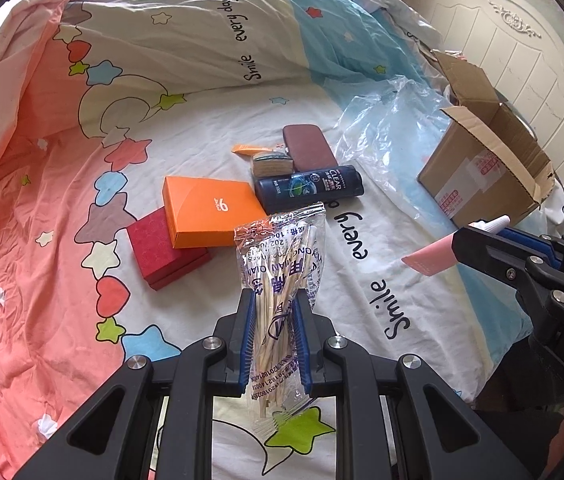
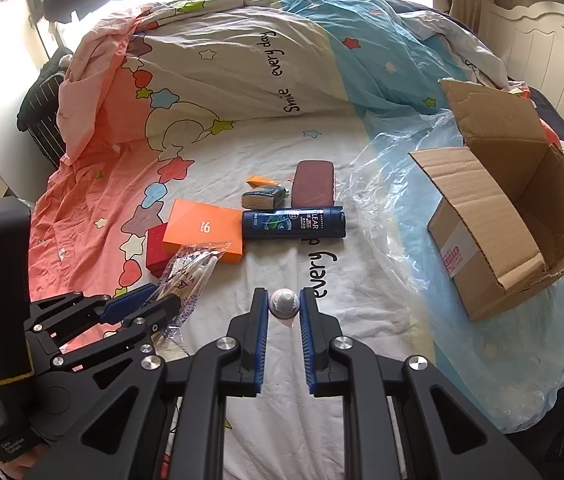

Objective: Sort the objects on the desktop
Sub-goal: 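Carry the pink tube and toothpick bag with both tools over the cardboard box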

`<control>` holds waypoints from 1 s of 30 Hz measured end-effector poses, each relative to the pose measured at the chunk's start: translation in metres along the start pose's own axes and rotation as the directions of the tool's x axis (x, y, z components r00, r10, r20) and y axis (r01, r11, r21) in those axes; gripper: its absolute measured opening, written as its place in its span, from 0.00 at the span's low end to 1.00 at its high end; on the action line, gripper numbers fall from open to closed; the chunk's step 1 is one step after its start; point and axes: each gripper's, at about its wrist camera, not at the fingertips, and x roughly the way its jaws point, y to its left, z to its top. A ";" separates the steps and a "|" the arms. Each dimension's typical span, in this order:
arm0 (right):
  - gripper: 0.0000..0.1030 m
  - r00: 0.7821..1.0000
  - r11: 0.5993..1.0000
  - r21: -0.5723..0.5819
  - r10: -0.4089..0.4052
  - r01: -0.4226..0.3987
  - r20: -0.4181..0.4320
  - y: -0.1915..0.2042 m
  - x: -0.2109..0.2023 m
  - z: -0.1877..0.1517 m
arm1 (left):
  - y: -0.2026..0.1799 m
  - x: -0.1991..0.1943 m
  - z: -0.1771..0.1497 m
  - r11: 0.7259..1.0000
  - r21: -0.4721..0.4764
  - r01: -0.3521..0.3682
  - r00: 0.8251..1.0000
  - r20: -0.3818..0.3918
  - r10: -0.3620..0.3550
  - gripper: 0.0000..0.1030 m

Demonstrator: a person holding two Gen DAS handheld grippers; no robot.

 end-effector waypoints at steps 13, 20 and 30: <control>0.14 0.996 0.999 0.027 -0.029 0.026 0.086 -0.033 -0.048 0.016 | -0.047 -0.027 0.032 0.997 0.071 0.037 0.998 0.053 -0.041 0.18; 0.14 0.989 0.999 0.036 -0.040 0.036 0.140 -0.046 -0.072 0.028 | -0.074 -0.045 0.057 0.991 0.123 0.045 0.993 0.102 -0.058 0.18; 0.14 0.980 0.995 0.078 -0.073 0.059 0.186 -0.076 -0.096 0.035 | -0.111 -0.059 0.079 0.980 0.192 0.051 0.988 0.132 -0.078 0.18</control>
